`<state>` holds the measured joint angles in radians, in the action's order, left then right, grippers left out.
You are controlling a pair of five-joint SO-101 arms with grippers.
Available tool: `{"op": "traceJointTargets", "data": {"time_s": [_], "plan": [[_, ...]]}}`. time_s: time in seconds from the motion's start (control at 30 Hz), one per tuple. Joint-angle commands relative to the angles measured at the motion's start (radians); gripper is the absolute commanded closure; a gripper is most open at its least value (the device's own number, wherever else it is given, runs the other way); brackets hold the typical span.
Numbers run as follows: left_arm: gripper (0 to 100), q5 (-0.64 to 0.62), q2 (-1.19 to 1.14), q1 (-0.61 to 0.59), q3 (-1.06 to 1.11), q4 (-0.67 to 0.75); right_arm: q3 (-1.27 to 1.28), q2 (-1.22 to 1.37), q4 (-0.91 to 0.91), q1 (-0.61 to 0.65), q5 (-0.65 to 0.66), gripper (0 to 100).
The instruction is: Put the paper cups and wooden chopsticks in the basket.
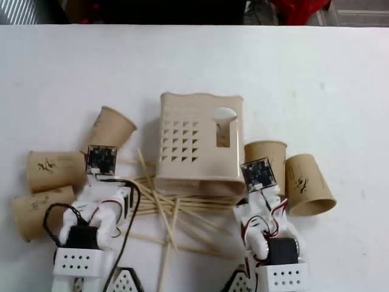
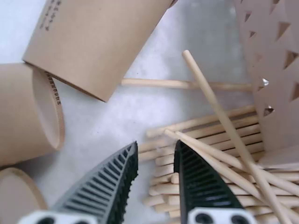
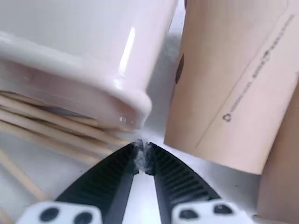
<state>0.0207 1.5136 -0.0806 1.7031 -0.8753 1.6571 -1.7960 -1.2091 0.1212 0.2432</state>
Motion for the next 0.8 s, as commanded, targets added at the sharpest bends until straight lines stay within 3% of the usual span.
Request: {"op": "traceJointTargets", "data": {"time_s": [0.0,0.13,0.23,0.37,0.47,0.6,0.77], "plan": [[86,0.005,0.008,0.007,-0.006,-0.002,-0.097,-0.007,0.054,-0.065,0.077,97.7],[86,0.005,0.008,0.007,-0.006,-0.002,-0.293,0.001,0.067,-0.274,0.262,97.7],[86,0.005,0.008,0.007,-0.006,-0.002,-0.445,0.004,0.044,-0.328,0.267,97.4],[86,0.005,0.008,0.007,-0.006,-0.002,-0.583,0.064,-0.001,-0.226,0.269,86.0],[86,0.005,0.008,0.007,-0.006,-0.002,-0.683,0.254,0.007,-0.137,0.267,77.6],[86,0.005,0.008,0.007,-0.006,-0.002,-0.905,0.616,0.01,-0.028,0.249,77.0],[86,0.005,0.008,0.007,-0.006,-0.002,-1.3,1.124,-0.044,0.081,0.04,77.2]]}}
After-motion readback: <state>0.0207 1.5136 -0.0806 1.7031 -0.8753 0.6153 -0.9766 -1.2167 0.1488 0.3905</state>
